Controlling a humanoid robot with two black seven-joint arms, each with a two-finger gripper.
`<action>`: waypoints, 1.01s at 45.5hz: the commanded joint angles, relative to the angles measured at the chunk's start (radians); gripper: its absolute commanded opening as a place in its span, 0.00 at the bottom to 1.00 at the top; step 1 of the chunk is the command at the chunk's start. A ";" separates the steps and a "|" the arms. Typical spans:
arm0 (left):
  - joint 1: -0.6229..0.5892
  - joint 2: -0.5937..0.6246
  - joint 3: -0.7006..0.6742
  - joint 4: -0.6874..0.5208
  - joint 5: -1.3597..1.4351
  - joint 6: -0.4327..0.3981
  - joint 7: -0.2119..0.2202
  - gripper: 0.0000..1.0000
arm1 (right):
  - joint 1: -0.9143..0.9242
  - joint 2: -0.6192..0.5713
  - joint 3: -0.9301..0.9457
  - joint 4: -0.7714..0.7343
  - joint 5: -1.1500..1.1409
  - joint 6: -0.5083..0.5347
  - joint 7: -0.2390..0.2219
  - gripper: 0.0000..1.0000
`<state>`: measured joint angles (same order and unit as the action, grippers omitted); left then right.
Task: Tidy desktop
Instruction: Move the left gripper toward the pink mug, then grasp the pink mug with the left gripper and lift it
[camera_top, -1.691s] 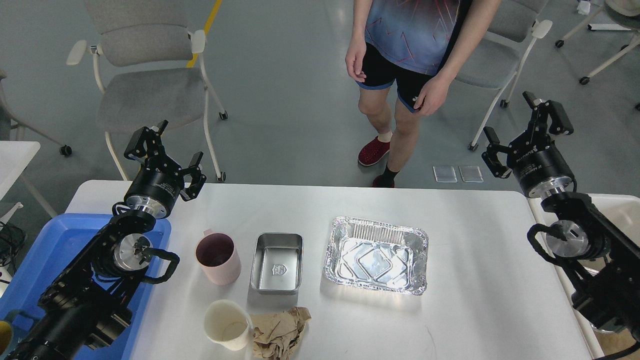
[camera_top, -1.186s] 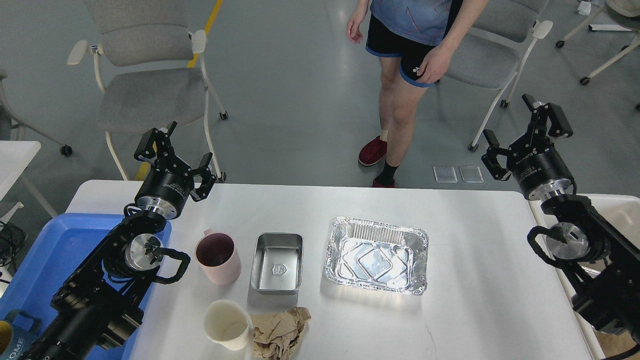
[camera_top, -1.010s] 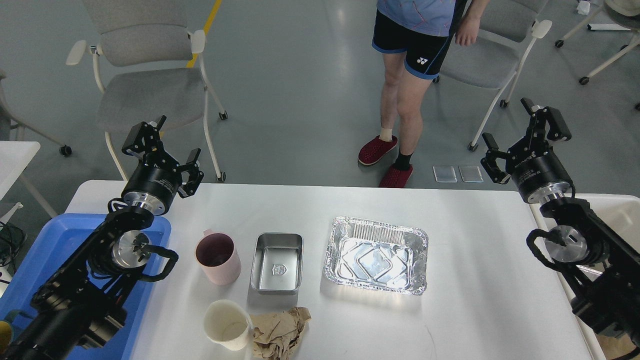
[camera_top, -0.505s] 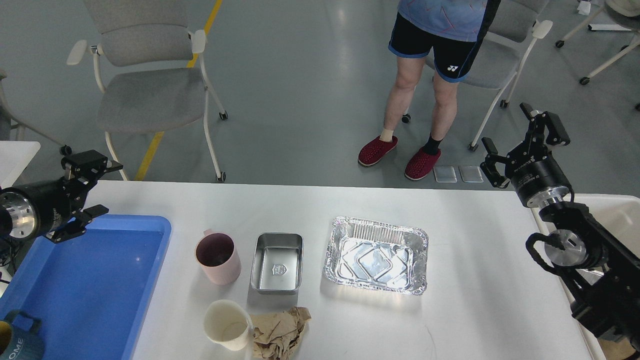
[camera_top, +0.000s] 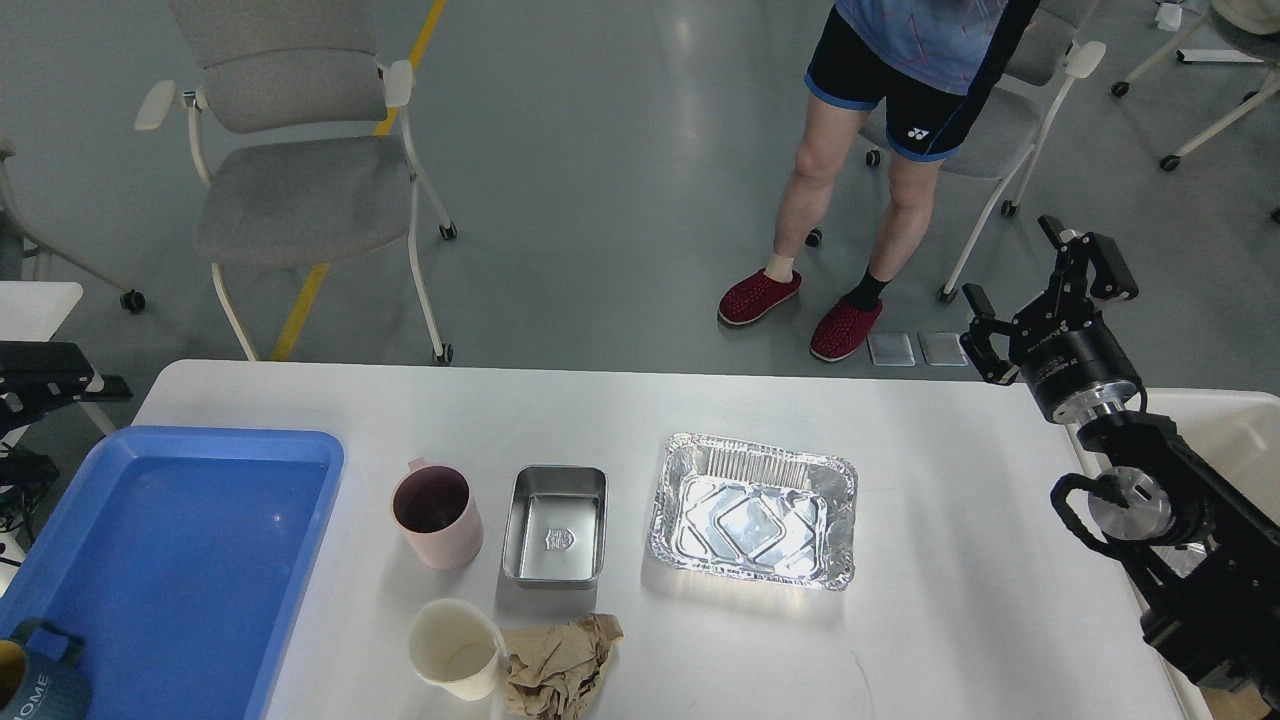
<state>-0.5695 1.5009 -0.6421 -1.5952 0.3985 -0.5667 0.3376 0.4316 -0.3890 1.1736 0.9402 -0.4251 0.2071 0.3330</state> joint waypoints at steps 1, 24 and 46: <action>0.000 -0.060 0.004 0.001 0.043 0.017 0.007 0.95 | -0.008 0.001 0.000 -0.003 0.000 0.000 0.000 1.00; -0.007 -0.703 0.122 0.176 0.537 0.136 0.018 0.94 | -0.013 -0.002 0.000 -0.001 0.000 0.003 0.000 1.00; 0.010 -0.766 0.125 0.325 0.550 0.180 0.009 0.81 | -0.028 -0.002 0.000 -0.001 0.000 0.005 0.000 1.00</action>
<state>-0.5644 0.7583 -0.5178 -1.3070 0.9481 -0.4088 0.3502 0.4010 -0.3914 1.1735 0.9381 -0.4248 0.2118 0.3329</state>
